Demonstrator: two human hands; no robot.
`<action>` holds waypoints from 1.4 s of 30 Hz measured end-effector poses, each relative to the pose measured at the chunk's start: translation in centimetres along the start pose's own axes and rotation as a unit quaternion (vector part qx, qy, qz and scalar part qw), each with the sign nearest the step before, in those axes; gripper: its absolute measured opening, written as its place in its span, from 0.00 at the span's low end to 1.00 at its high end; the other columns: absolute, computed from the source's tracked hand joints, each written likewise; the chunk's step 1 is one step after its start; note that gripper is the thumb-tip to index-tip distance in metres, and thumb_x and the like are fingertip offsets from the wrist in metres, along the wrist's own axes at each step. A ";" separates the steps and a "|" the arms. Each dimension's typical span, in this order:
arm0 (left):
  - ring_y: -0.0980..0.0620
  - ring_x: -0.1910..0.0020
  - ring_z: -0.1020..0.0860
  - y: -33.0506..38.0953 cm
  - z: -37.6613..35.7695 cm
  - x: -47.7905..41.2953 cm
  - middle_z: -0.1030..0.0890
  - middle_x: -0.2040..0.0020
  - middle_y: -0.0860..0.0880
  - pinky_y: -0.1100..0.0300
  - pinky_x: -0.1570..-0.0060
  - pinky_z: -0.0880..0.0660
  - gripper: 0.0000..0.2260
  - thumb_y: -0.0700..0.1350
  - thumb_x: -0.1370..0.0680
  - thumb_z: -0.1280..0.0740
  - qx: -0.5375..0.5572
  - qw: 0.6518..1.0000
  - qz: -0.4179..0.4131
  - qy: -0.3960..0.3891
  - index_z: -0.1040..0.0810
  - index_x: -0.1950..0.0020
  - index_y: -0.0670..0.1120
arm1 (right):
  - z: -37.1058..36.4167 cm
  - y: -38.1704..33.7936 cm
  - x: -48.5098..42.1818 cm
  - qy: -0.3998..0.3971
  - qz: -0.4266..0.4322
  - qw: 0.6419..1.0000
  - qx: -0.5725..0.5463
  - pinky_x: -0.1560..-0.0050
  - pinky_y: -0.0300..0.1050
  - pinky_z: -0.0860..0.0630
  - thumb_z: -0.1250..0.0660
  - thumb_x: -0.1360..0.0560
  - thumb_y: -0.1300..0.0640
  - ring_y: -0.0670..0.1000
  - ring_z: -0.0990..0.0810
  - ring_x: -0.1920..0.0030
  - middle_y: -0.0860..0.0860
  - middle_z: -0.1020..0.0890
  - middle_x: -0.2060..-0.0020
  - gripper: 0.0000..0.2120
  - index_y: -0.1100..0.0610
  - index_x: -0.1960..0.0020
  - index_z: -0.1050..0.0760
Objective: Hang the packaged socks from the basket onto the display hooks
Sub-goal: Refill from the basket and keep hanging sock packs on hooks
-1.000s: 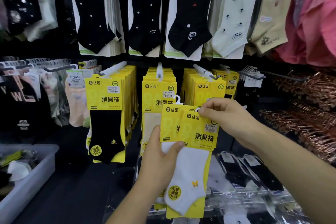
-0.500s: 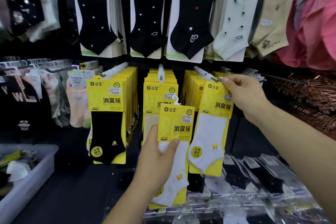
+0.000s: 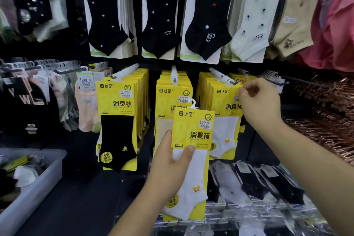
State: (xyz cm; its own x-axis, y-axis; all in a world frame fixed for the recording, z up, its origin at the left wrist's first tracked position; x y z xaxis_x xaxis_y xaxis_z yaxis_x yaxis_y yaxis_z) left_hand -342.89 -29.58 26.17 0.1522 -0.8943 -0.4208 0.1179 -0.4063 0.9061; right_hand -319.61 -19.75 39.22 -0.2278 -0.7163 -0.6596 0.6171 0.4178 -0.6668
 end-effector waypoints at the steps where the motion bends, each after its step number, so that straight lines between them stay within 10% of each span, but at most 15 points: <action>1: 0.62 0.40 0.18 0.0 -0.2 0.0 0.15 0.42 0.63 0.58 0.41 0.23 0.13 0.42 0.15 0.32 0.005 1.000 0.000 -0.006 0.22 0.37 0.60 | -0.3 0.4 1.0 -0.017 -0.035 0.999 -0.034 0.58 0.45 0.27 0.32 0.23 0.58 0.49 0.22 0.58 0.50 0.19 0.59 0.03 0.54 0.56 0.22; 13: 0.59 0.38 0.18 -0.1 -2.2 0.9 0.15 0.39 0.60 0.66 0.41 0.22 0.17 0.43 0.14 0.34 0.000 0.995 0.008 -0.096 0.21 0.40 0.68 | -3.6 -3.6 6.1 -0.277 -0.022 0.935 -0.220 0.58 0.37 0.22 0.28 0.23 0.57 0.44 0.18 0.61 0.50 0.14 0.62 0.09 0.45 0.58 0.14; 30: 0.53 0.41 0.15 -1.0 -2.8 0.7 0.12 0.41 0.53 0.62 0.46 0.19 0.13 0.36 0.15 0.34 0.090 0.992 0.038 -0.086 0.19 0.36 0.51 | -2.6 -2.3 5.7 -0.255 -0.024 0.943 -0.213 0.61 0.30 0.23 0.26 0.24 0.60 0.42 0.16 0.62 0.47 0.13 0.63 0.05 0.51 0.55 0.15; 42: 0.59 0.38 0.18 0.6 -6.6 -1.5 0.15 0.39 0.58 0.56 0.37 0.21 0.12 0.43 0.14 0.33 -0.011 0.994 0.017 -0.111 0.21 0.35 0.57 | -1.2 4.5 7.6 -0.207 -0.173 0.919 -0.286 0.55 0.46 0.18 0.27 0.23 0.56 0.52 0.13 0.54 0.54 0.12 0.57 0.06 0.56 0.47 0.19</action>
State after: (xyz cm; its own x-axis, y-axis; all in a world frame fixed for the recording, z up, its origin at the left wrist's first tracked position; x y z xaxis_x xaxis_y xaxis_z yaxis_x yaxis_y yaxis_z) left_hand -336.60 -27.31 27.09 -0.0626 -0.9275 -0.3685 0.1386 -0.3737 0.9171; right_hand -319.50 -22.60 30.81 0.0438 -0.9633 -0.2646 0.0377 0.2663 -0.9632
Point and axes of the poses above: each hand's wrist, its own x-axis away from the middle knuckle, its own z-axis out of the back of the hand, y = z × x, the point moved 8 cm from there along -x, towards the middle knuckle
